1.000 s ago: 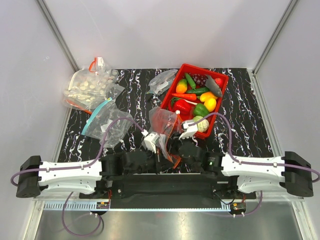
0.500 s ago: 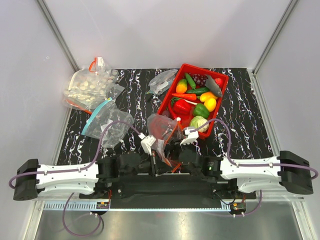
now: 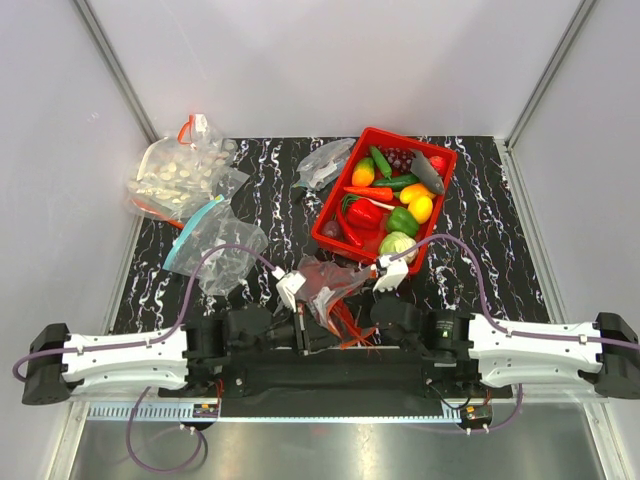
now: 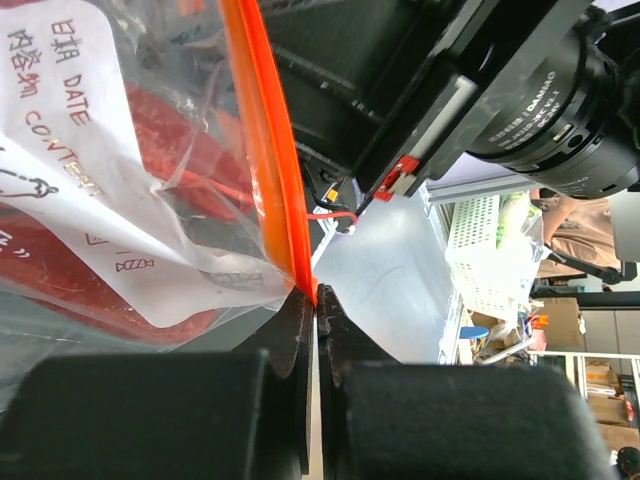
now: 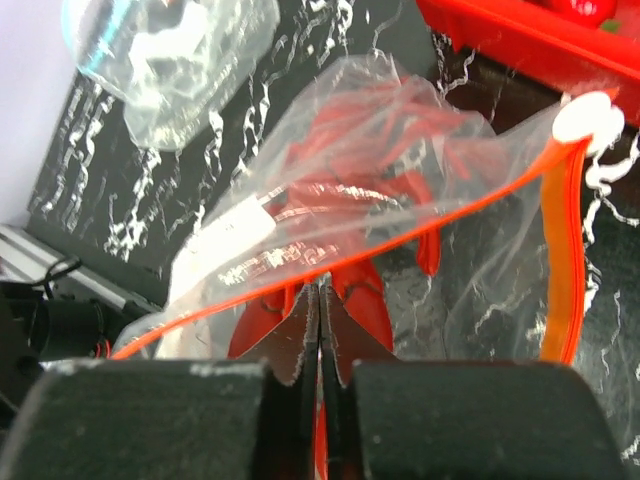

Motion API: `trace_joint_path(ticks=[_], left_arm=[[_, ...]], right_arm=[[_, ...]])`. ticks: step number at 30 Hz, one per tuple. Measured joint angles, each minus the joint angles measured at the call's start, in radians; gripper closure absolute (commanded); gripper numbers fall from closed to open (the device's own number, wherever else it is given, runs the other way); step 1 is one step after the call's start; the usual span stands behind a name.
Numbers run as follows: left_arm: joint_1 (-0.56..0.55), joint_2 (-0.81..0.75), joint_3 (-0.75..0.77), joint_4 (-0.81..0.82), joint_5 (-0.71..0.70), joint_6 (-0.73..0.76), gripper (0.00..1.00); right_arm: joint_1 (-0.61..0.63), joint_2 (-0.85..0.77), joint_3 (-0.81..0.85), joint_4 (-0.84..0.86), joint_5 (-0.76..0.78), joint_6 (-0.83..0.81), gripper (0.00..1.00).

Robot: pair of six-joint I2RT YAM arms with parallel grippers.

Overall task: Place the food in the zip-top bag and seal the zipper
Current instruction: Place the fake lobster in the zipper food storage bag.

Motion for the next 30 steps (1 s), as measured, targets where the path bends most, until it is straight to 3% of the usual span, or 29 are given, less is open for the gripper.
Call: trace_joint_path(ticks=[7, 10, 12, 18, 25, 30], left_arm=[[0.000, -0.035, -0.010, -0.047, -0.011, 0.005, 1.00], [0.000, -0.057, -0.050, -0.053, -0.019, -0.002, 1.00], [0.000, -0.072, -0.062, -0.074, -0.026, -0.003, 1.00], [0.000, -0.101, -0.063, -0.112, -0.048, -0.002, 1.00], [0.000, -0.101, -0.063, -0.121, -0.050, -0.002, 1.00], [0.000, -0.119, -0.063, -0.127, -0.050, -0.001, 1.00]], right_arm=[[0.000, 0.020, 0.056, -0.200, -0.014, 0.084, 0.86], [0.000, 0.022, 0.085, -0.315, -0.014, 0.130, 0.71], [0.000, 0.010, 0.095, -0.388, -0.014, 0.162, 0.54], [-0.001, -0.048, 0.093, -0.561, -0.016, 0.254, 0.42], [-0.039, -0.122, -0.072, -0.468, -0.069, 0.302, 0.31], [-0.185, -0.089, -0.174, -0.289, -0.200, 0.277, 0.34]])
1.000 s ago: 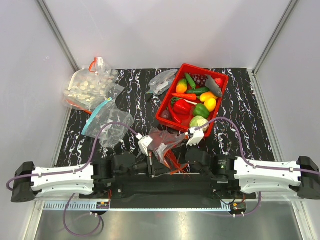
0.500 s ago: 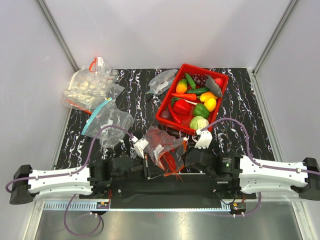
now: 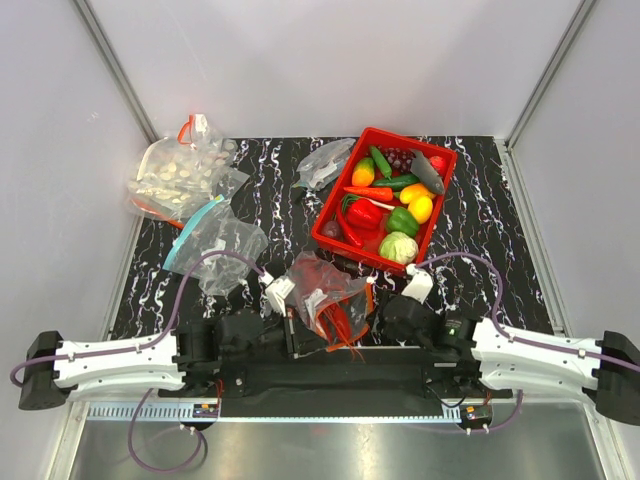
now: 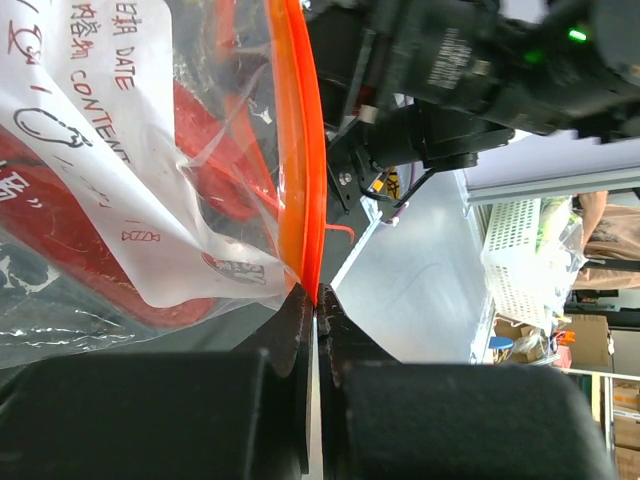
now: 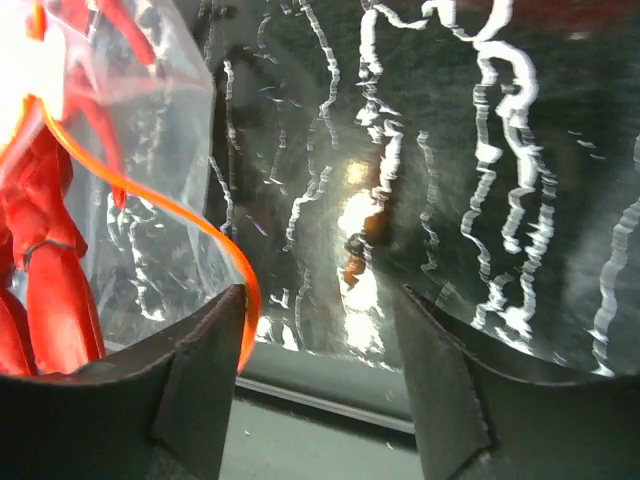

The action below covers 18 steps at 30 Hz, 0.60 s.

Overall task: Place the food in the zip-top bag and seal the zipper
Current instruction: Place the fake lobster in the zipper food storage bag.

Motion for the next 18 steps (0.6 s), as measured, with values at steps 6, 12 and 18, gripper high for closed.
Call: trace_joint_path(ticks=[6, 12, 18], left_arm=[[0.000, -0.030, 0.000, -0.027, -0.005, 0.000, 1.00], [0.000, -0.035, 0.000, -0.047, -0.010, 0.000, 1.00], [0.000, -0.030, 0.060, -0.187, -0.018, 0.023, 1.00]], right_arm=[[-0.031, 0.064, -0.029, 0.187, -0.063, -0.045, 0.60], [-0.035, 0.099, -0.003, 0.272, -0.108, -0.079, 1.00], [-0.036, 0.021, 0.187, 0.063, -0.078, -0.097, 1.00]])
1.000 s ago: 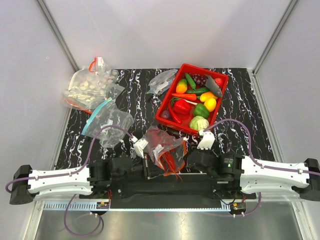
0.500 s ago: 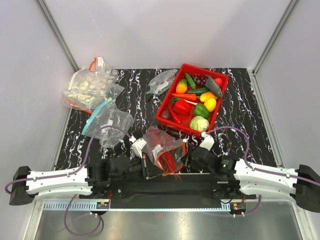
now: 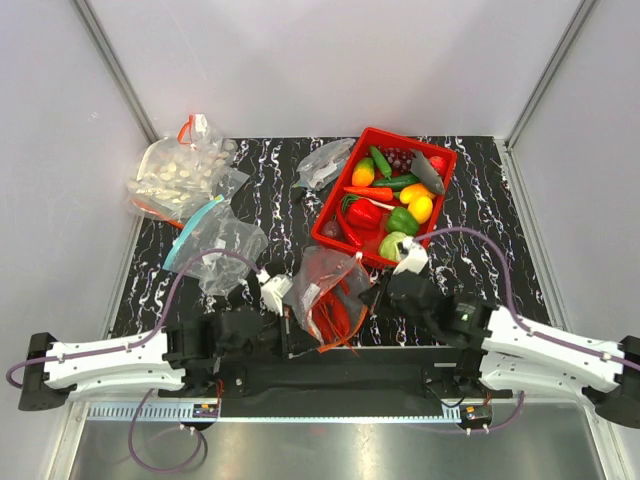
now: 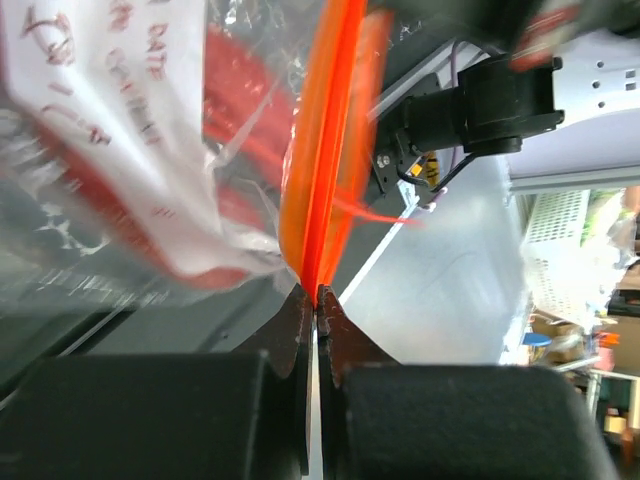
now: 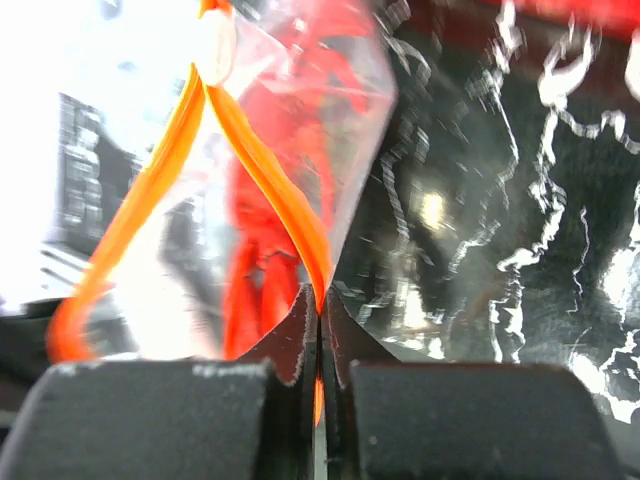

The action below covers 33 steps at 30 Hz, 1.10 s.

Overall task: Place the food in the zip-top bag and seal the zipper
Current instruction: Place the fake lobster in the zipper food storage bag.

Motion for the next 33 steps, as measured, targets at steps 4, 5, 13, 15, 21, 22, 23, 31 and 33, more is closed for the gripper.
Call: trace_joint_path(ticks=[4, 5, 13, 15, 21, 22, 23, 31, 33], left_arm=[[0.000, 0.011, 0.125, -0.125, -0.002, 0.039, 1.00], [0.000, 0.012, 0.164, -0.158, -0.002, 0.049, 1.00], [0.002, -0.013, 0.373, -0.347, -0.007, 0.113, 0.96], [0.005, -0.019, 0.389, -0.360, -0.005, 0.118, 0.98], [0.042, 0.026, 0.389, -0.357, 0.087, 0.131, 1.00], [0.063, 0.050, 0.389, -0.357, 0.122, 0.143, 1.00], [0.100, 0.073, 0.389, -0.352, 0.172, 0.156, 1.00], [0.608, 0.193, 0.361, -0.305, 0.574, 0.289, 1.00], [0.666, 0.201, 0.372, -0.310, 0.645, 0.318, 1.00]], right_arm=[[0.000, -0.015, 0.209, -0.177, 0.027, -0.020, 1.00], [0.000, -0.009, 0.254, -0.215, 0.026, -0.025, 1.00], [0.000, 0.020, 0.344, -0.403, 0.002, -0.032, 1.00], [0.002, 0.020, 0.355, -0.429, -0.011, -0.025, 1.00], [0.003, 0.100, 0.492, -0.551, -0.012, -0.018, 1.00], [0.003, 0.113, 0.502, -0.560, -0.005, -0.018, 1.00], [0.002, 0.125, 0.505, -0.569, 0.004, -0.019, 1.00], [0.002, 0.270, 0.576, -0.632, 0.096, -0.042, 1.00], [0.002, 0.310, 0.629, -0.652, 0.118, -0.051, 1.00]])
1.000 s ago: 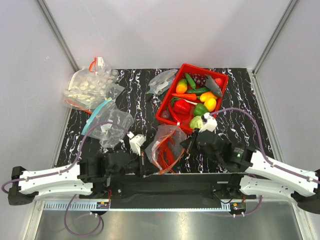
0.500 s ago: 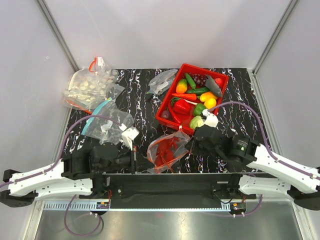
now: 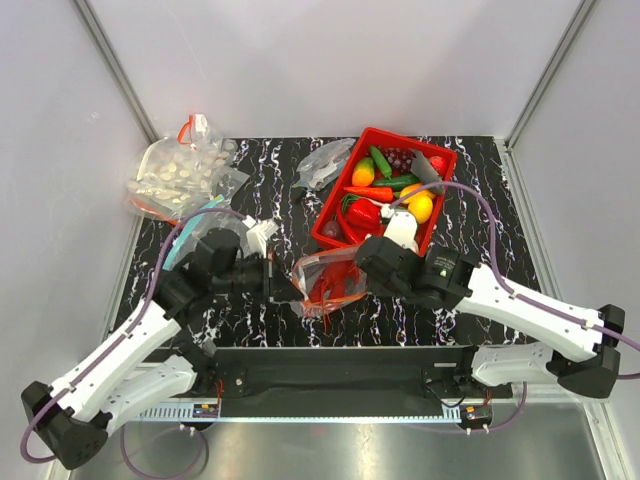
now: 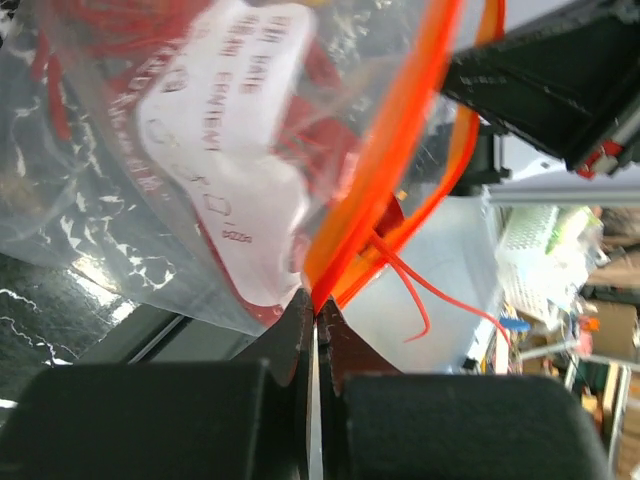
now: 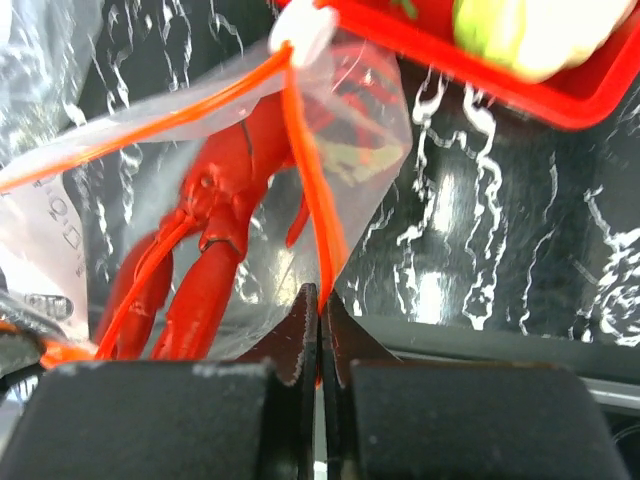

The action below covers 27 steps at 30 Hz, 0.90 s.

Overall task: Place the food in the zip-top bag and seal the zipper
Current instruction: Place the fake lobster in the zipper food storage bag.

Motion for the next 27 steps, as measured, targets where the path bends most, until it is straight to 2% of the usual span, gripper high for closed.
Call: trace_joint_path(ticks=[8, 9, 10, 11, 13, 15, 19, 23, 27], left_arm=[[0.092, 0.065, 0.197, -0.082, 0.160, 0.094, 1.00], [0.103, 0.075, 0.229, -0.097, 0.167, 0.107, 1.00], [0.120, 0.088, 0.264, -0.116, 0.172, 0.121, 1.00], [0.140, 0.097, 0.295, -0.132, 0.176, 0.134, 1.00], [0.177, 0.114, 0.351, -0.158, 0.182, 0.161, 1.00], [0.200, 0.126, 0.382, -0.172, 0.183, 0.186, 1.00], [0.203, 0.138, 0.310, -0.134, 0.220, 0.214, 1.00], [0.203, 0.167, 0.135, -0.111, 0.247, 0.217, 1.00], [0.207, 0.170, 0.100, -0.137, 0.245, 0.224, 1.00]], right_arm=[[0.000, 0.032, 0.206, -0.051, 0.067, -0.065, 0.97], [0.000, 0.027, 0.213, -0.043, 0.068, -0.077, 0.95], [0.000, 0.022, 0.213, -0.033, 0.067, -0.088, 0.81], [-0.001, 0.019, 0.211, -0.026, 0.066, -0.093, 0.76], [-0.001, 0.017, 0.203, -0.007, 0.063, -0.119, 0.71], [-0.001, 0.018, 0.192, 0.012, 0.053, -0.139, 0.69], [-0.001, 0.018, 0.175, 0.035, 0.028, -0.173, 0.70], [-0.001, 0.014, 0.137, 0.097, -0.019, -0.227, 0.59], [-0.002, 0.008, 0.087, 0.190, -0.093, -0.306, 0.55]])
